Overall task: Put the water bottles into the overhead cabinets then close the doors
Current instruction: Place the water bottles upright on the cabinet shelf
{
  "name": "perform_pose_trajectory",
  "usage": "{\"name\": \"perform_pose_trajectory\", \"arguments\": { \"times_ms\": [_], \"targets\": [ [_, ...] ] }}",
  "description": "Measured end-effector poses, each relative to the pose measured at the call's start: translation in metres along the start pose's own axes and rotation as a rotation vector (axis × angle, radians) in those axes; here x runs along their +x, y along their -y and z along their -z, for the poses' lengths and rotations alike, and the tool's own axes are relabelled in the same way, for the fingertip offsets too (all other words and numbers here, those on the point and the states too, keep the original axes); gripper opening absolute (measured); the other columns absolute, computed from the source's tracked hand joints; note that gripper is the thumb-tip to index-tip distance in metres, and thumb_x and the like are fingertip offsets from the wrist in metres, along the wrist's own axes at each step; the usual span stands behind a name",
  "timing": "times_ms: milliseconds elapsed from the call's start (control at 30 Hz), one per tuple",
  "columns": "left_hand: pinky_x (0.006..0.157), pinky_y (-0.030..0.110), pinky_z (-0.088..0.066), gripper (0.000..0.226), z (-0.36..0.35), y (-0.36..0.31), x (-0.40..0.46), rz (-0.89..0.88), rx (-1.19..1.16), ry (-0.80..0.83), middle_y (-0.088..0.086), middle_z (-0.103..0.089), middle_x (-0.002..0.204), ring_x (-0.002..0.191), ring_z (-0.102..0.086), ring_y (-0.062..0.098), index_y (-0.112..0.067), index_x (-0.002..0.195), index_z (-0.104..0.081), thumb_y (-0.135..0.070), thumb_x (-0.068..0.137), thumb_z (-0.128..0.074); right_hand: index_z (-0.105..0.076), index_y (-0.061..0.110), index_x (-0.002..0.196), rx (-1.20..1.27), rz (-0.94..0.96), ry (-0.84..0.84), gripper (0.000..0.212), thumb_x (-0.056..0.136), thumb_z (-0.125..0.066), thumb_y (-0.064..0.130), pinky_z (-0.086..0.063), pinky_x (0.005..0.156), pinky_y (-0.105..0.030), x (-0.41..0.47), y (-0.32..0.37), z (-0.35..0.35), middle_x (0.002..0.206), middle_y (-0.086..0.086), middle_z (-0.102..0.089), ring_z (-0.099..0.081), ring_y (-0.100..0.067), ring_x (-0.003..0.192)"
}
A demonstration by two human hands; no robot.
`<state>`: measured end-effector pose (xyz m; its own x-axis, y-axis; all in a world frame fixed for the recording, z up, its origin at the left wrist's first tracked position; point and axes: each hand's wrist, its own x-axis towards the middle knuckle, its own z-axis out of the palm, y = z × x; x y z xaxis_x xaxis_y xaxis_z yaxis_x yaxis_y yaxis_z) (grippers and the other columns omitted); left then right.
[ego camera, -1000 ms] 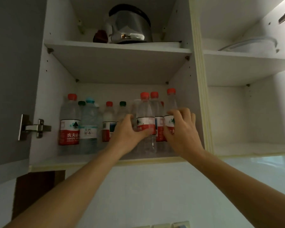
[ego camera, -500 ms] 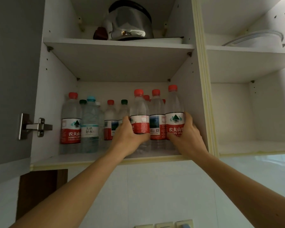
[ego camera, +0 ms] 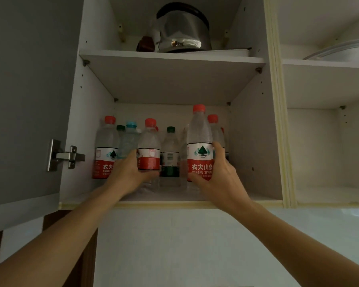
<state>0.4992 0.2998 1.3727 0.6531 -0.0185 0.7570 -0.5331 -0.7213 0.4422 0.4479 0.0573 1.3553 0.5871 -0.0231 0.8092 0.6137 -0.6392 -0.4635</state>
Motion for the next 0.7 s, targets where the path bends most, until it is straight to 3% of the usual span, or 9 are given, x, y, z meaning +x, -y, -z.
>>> {"name": "perform_pose_trajectory", "arguments": {
  "times_ms": [133, 233, 300, 400, 567, 700],
  "targets": [
    [0.111, 0.048, -0.035, 0.085, -0.001, 0.008, 0.009, 0.017, 0.249, -0.028, 0.009, -0.052, 0.142, 0.133, -0.043, 0.032, -0.028, 0.141, -0.046, -0.067, 0.072, -0.076, -0.006, 0.031, 0.158, 0.011, -0.008, 0.086, 0.106, 0.084, -0.081, 0.031, -0.052, 0.103, -0.049, 0.013, 0.013, -0.022, 0.142, -0.001, -0.051, -0.054, -0.023, 0.125],
    [0.106, 0.048, -0.038, 0.100, -0.001, 0.015, 0.015, 0.003, 0.412, -0.081, 0.013, -0.047, 0.142, 0.131, -0.041, 0.035, -0.024, 0.147, -0.037, -0.073, 0.069, -0.073, -0.008, 0.028, 0.158, 0.058, -0.024, 0.150, 0.105, 0.084, -0.082, 0.027, -0.052, 0.103, -0.051, 0.022, 0.018, -0.033, 0.143, -0.001, -0.053, -0.058, -0.022, 0.125],
    [0.103, 0.048, -0.040, 0.117, 0.000, 0.019, 0.019, -0.036, 0.512, -0.117, 0.015, -0.044, 0.142, 0.128, -0.042, 0.034, -0.023, 0.155, -0.020, -0.079, 0.065, -0.071, -0.009, 0.027, 0.158, 0.046, -0.019, 0.177, 0.104, 0.083, -0.082, 0.027, -0.053, 0.102, -0.047, 0.027, 0.020, -0.038, 0.142, 0.000, -0.055, -0.061, -0.021, 0.121],
    [0.096, 0.044, -0.041, 0.128, 0.004, 0.024, 0.023, -0.123, 0.591, -0.159, 0.014, -0.038, 0.135, 0.120, -0.040, 0.030, -0.035, 0.157, 0.002, -0.088, 0.061, -0.063, -0.014, 0.024, 0.156, -0.036, 0.003, 0.168, 0.104, 0.080, -0.085, 0.029, -0.052, 0.103, -0.049, 0.032, 0.022, -0.043, 0.144, -0.005, -0.051, -0.060, -0.024, 0.123],
    [0.114, 0.060, -0.024, 0.121, 0.011, 0.035, 0.024, -0.180, 0.522, -0.078, 0.006, -0.003, 0.160, 0.147, -0.006, 0.036, -0.052, 0.154, 0.009, -0.087, 0.062, -0.061, -0.015, 0.026, 0.155, -0.327, 0.144, 0.185, 0.118, 0.066, -0.088, 0.055, -0.038, 0.114, -0.055, 0.043, 0.019, -0.029, 0.149, -0.004, -0.034, -0.038, -0.027, 0.136],
    [0.119, 0.059, -0.013, 0.113, 0.009, 0.036, 0.023, -0.189, 0.395, 0.000, -0.007, 0.012, 0.163, 0.151, 0.006, 0.030, -0.054, 0.154, 0.004, -0.078, 0.069, -0.067, -0.007, 0.028, 0.159, -0.493, 0.240, 0.252, 0.129, 0.062, -0.081, 0.071, -0.024, 0.120, -0.054, 0.053, 0.008, -0.011, 0.159, 0.004, -0.020, -0.017, -0.023, 0.145]
  ]
}}
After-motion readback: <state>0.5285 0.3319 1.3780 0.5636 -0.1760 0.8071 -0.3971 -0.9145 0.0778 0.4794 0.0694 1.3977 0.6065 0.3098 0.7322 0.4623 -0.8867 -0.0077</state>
